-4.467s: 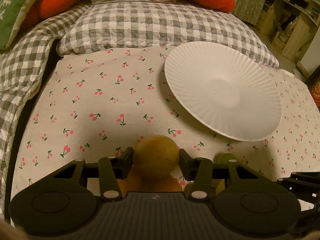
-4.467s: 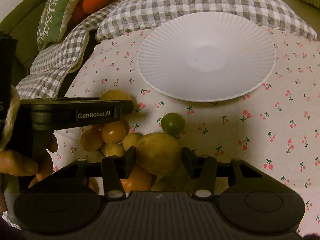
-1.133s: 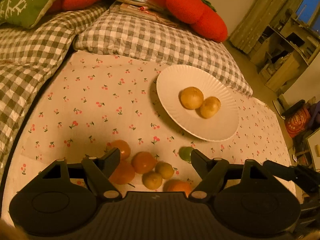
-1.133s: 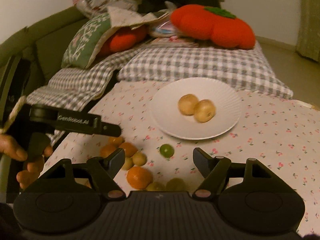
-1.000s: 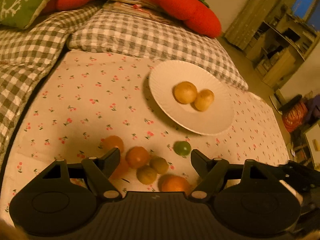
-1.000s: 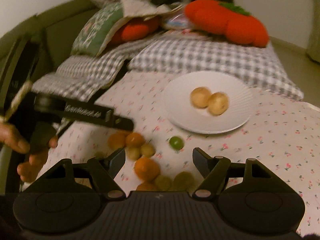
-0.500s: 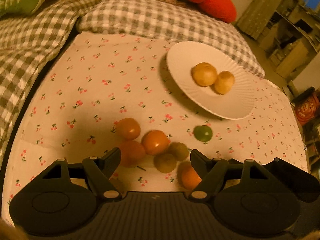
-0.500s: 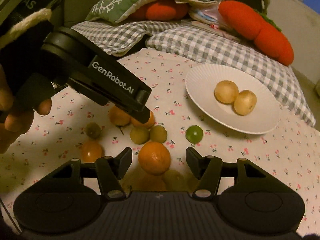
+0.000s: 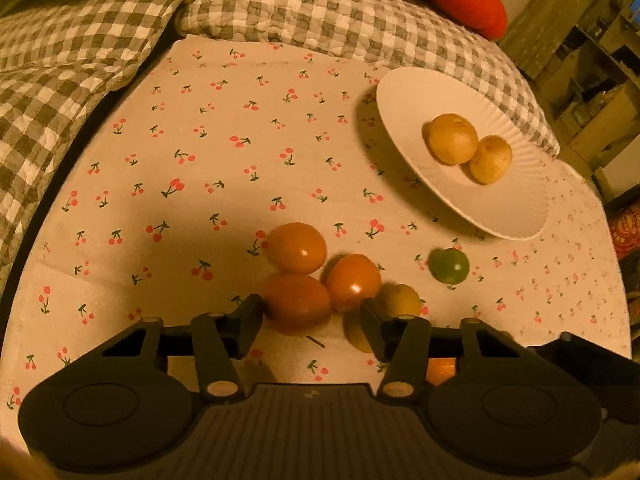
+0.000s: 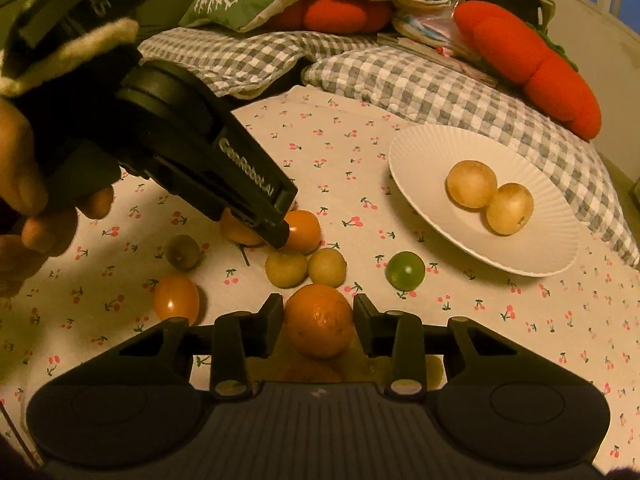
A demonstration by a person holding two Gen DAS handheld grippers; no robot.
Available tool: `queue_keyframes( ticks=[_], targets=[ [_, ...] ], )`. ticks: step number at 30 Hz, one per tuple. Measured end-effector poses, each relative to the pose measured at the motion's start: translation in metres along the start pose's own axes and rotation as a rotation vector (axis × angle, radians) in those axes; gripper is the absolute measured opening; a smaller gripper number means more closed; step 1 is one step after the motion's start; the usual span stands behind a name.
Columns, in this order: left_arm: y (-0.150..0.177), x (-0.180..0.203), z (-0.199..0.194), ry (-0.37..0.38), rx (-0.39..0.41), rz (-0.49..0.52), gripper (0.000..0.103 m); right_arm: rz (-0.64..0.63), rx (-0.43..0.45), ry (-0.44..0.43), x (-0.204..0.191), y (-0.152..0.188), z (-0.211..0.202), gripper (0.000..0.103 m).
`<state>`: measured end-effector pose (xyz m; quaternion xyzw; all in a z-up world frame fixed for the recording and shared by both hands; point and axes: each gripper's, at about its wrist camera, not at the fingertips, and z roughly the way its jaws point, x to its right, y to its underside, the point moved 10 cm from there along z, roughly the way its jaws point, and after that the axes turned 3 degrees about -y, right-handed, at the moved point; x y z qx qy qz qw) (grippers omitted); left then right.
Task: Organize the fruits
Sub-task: 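Grasp a tangerine with the right gripper while the left gripper grasps another tangerine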
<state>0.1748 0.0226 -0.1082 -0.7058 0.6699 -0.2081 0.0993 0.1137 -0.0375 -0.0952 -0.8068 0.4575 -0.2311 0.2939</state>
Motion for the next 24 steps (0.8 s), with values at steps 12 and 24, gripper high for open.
queue_keyframes(
  ticks=[12, 24],
  targets=[
    [0.002, 0.003, 0.004, -0.054, 0.022, 0.043, 0.023, 0.038, 0.015, -0.007, 0.004, -0.005, -0.003, 0.035],
    [-0.008, 0.022, -0.022, -0.061, 0.115, 0.126, 0.023, 0.065, 0.042, -0.017, 0.006, -0.012, -0.010, 0.034]
  ],
)
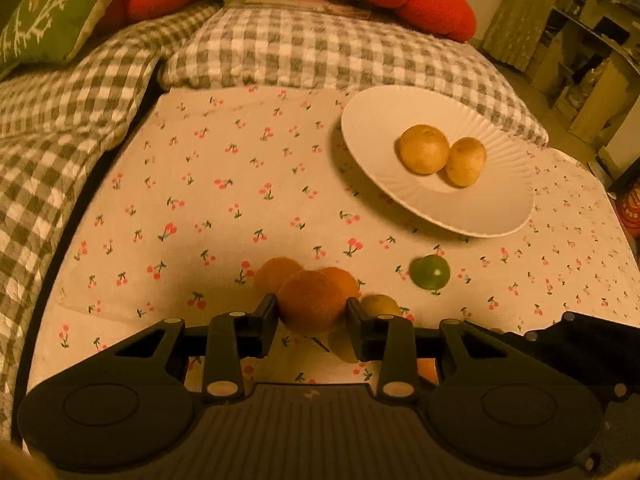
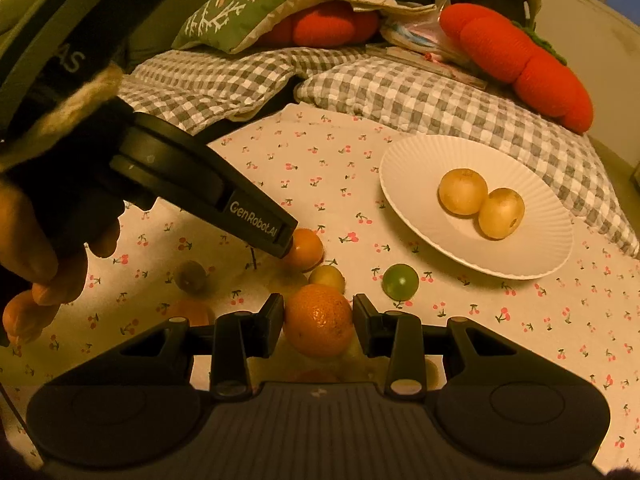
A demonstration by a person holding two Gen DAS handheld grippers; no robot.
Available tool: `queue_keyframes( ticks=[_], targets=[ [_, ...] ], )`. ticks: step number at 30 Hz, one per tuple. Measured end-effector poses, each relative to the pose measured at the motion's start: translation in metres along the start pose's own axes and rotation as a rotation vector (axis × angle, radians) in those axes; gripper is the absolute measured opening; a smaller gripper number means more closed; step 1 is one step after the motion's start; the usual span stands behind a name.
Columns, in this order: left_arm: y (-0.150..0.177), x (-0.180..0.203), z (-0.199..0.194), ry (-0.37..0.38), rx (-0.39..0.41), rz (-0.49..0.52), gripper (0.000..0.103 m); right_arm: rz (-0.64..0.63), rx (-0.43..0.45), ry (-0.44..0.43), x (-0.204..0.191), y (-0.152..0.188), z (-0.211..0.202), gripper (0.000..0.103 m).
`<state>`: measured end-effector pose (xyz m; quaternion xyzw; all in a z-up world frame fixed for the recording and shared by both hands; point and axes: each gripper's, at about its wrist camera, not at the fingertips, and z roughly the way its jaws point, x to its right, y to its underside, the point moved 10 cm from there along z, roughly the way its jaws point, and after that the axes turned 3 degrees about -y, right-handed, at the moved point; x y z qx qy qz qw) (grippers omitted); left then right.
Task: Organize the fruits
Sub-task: 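Grasp a tangerine with the right gripper while the left gripper grasps another tangerine, then carry both tangerines to the white plate and release them beside the yellow fruits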
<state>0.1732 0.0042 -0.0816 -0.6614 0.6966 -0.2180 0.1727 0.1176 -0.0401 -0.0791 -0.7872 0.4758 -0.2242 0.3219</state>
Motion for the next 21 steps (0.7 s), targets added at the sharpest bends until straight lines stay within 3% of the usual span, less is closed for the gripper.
queue_keyframes(
  ticks=[10, 21],
  targets=[
    [-0.013, 0.010, -0.019, 0.054, 0.070, 0.008, 0.023, 0.063, 0.049, 0.012, 0.022, -0.012, -0.013, 0.034],
    [-0.030, 0.013, -0.027, 0.156, 0.088, -0.097, 0.023, 0.144, 0.079, 0.014, 0.041, -0.020, -0.022, 0.034]
  ],
)
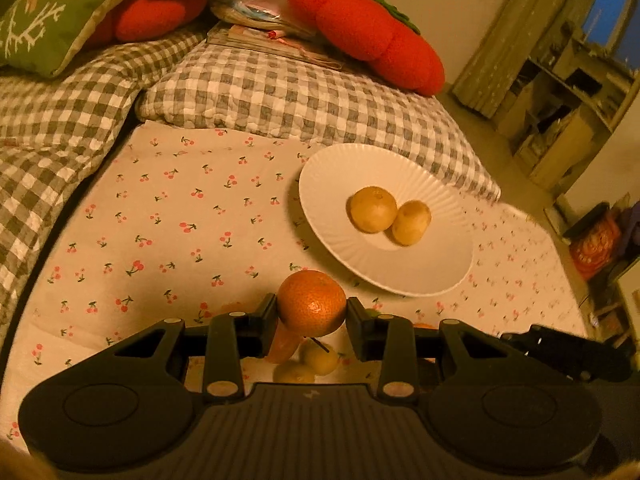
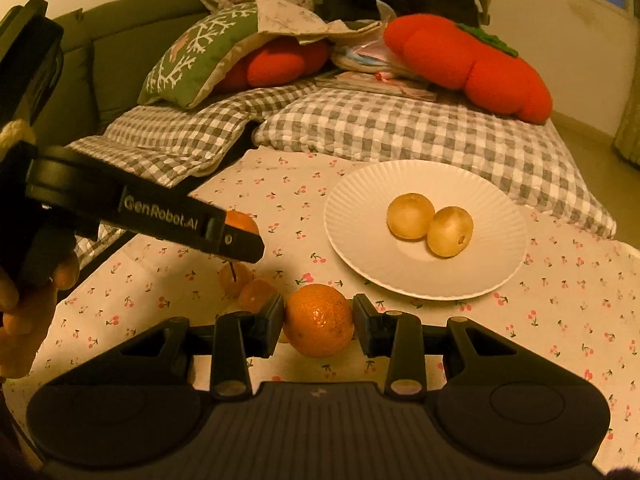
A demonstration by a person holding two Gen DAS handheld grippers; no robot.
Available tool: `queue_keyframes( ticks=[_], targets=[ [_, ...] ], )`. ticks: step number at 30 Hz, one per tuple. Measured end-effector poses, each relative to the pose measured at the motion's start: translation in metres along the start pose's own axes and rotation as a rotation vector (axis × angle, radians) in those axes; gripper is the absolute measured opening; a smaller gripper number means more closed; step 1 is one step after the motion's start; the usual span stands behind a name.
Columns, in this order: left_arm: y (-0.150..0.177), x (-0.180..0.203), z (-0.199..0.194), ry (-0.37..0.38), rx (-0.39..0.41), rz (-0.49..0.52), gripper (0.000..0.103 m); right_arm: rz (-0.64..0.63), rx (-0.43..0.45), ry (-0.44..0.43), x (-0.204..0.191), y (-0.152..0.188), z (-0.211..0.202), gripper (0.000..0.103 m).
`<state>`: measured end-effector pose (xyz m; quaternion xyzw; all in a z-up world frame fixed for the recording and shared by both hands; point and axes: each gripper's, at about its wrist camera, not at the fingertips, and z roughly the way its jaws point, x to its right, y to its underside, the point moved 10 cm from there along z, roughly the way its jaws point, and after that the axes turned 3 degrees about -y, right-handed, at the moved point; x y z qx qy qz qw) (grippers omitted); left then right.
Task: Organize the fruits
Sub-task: 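Carry both tangerines to the white plate and release them beside the yellow fruits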
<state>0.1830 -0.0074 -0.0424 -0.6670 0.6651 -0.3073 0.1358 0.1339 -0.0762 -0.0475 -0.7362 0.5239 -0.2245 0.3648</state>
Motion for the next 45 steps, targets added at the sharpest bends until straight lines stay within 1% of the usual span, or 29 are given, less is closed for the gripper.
queue_keyframes(
  ticks=[4, 8, 12, 14, 18, 24, 27, 34, 40, 41, 44, 45],
  targets=[
    [-0.008, 0.006, -0.002, 0.015, 0.021, -0.005, 0.023, 0.054, 0.026, 0.024, 0.020, -0.010, -0.008, 0.034],
    [-0.013, 0.016, 0.001, 0.032, 0.035, 0.000, 0.023, 0.190, 0.067, 0.077, 0.063, -0.023, -0.021, 0.034],
    [-0.017, 0.030, 0.011, 0.054, 0.040, 0.020, 0.023, 0.307, 0.077, 0.111, 0.096, -0.021, -0.020, 0.034],
    [-0.019, 0.037, 0.017, 0.070, 0.042, 0.025, 0.023, 0.333, 0.075, 0.117, 0.105, -0.018, -0.015, 0.034],
    [-0.023, 0.049, 0.032, 0.090, 0.051, 0.041, 0.023, 0.309, 0.075, 0.131, 0.107, -0.019, -0.001, 0.034],
    [-0.022, 0.058, 0.050, 0.135, 0.031, 0.035, 0.023, 0.208, 0.097, 0.120, 0.097, -0.025, 0.008, 0.034],
    [-0.024, 0.057, 0.054, 0.133, 0.034, 0.041, 0.023, 0.171, 0.084, 0.134, 0.095, -0.025, 0.017, 0.034],
    [-0.024, 0.050, 0.067, 0.134, 0.018, 0.025, 0.023, 0.161, 0.063, 0.127, 0.095, -0.022, 0.027, 0.035],
    [-0.024, 0.049, 0.073, 0.126, 0.010, 0.027, 0.024, 0.180, 0.084, 0.127, 0.096, -0.023, 0.022, 0.036],
    [-0.024, 0.049, 0.072, 0.127, 0.010, 0.026, 0.024, 0.192, 0.087, 0.122, 0.096, -0.024, 0.021, 0.038],
    [-0.025, 0.047, 0.069, 0.130, 0.014, 0.009, 0.029, 0.217, 0.092, 0.123, 0.099, -0.025, 0.017, 0.038],
    [-0.026, 0.046, 0.068, 0.132, 0.014, -0.001, 0.032, 0.223, 0.094, 0.127, 0.100, -0.025, 0.015, 0.038]
  ],
)
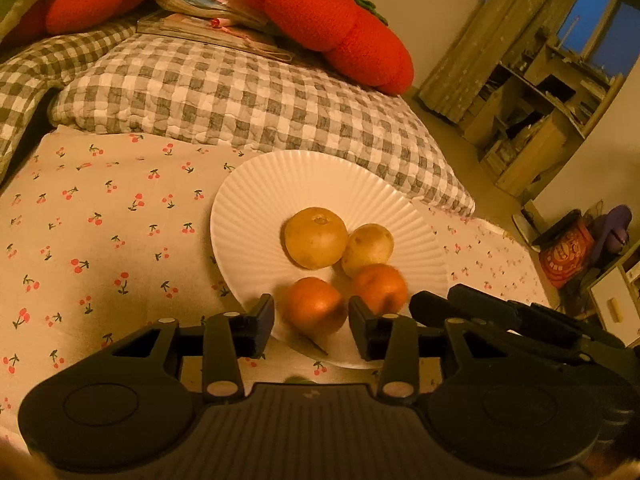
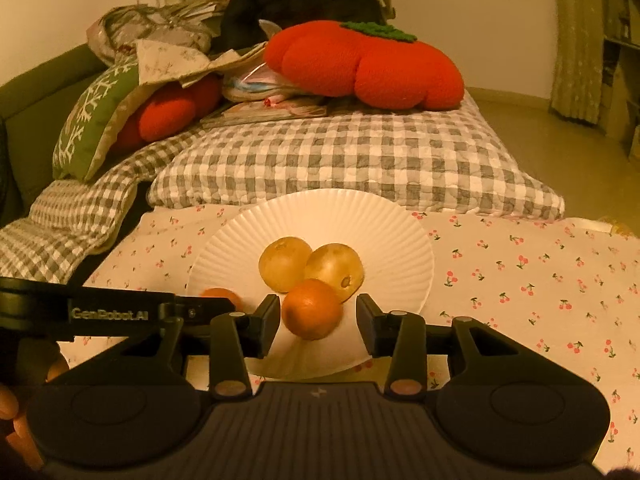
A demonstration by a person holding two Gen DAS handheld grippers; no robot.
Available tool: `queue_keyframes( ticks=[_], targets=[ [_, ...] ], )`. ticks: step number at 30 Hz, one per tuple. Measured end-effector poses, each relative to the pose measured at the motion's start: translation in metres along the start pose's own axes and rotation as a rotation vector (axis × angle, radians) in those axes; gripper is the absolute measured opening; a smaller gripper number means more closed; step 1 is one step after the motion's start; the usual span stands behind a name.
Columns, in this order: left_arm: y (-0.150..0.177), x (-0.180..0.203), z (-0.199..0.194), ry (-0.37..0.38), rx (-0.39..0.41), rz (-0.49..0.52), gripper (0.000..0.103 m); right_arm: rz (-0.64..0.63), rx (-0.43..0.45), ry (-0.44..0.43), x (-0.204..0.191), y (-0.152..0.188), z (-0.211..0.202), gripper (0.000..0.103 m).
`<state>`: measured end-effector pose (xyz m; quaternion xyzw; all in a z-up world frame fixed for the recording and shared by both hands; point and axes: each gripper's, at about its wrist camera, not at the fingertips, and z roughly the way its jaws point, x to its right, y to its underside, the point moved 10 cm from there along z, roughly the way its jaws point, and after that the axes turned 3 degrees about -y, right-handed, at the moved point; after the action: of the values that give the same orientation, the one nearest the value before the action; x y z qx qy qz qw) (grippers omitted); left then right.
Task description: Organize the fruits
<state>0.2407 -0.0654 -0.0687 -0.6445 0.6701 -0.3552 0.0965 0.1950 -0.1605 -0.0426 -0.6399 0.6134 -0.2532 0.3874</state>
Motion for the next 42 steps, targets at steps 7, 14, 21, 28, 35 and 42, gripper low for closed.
queue_keyframes(
  ticks=[7, 14, 21, 28, 35, 42],
  targets=[
    [-0.007, -0.007, -0.023, 0.008, 0.015, -0.074, 0.036, 0.055, 0.048, 0.012, 0.006, -0.017, -0.025, 0.048],
    [-0.009, -0.017, -0.051, 0.013, 0.031, -0.108, 0.037, 0.015, 0.067, 0.017, -0.005, -0.021, -0.048, 0.051],
    [0.002, -0.027, -0.075, -0.058, 0.037, -0.046, 0.047, -0.029, 0.024, -0.044, -0.029, -0.009, -0.064, 0.057],
    [0.014, -0.043, -0.088, -0.120, 0.030, 0.000, 0.053, -0.098, -0.052, -0.112, -0.062, 0.018, -0.074, 0.059],
    [0.027, -0.053, -0.099, -0.165, 0.023, 0.035, 0.059, -0.164, -0.126, -0.123, -0.080, 0.038, -0.071, 0.072],
    [0.049, -0.057, -0.096, -0.196, -0.040, 0.072, 0.060, -0.186, -0.254, -0.128, -0.086, 0.069, -0.052, 0.071]
  ],
)
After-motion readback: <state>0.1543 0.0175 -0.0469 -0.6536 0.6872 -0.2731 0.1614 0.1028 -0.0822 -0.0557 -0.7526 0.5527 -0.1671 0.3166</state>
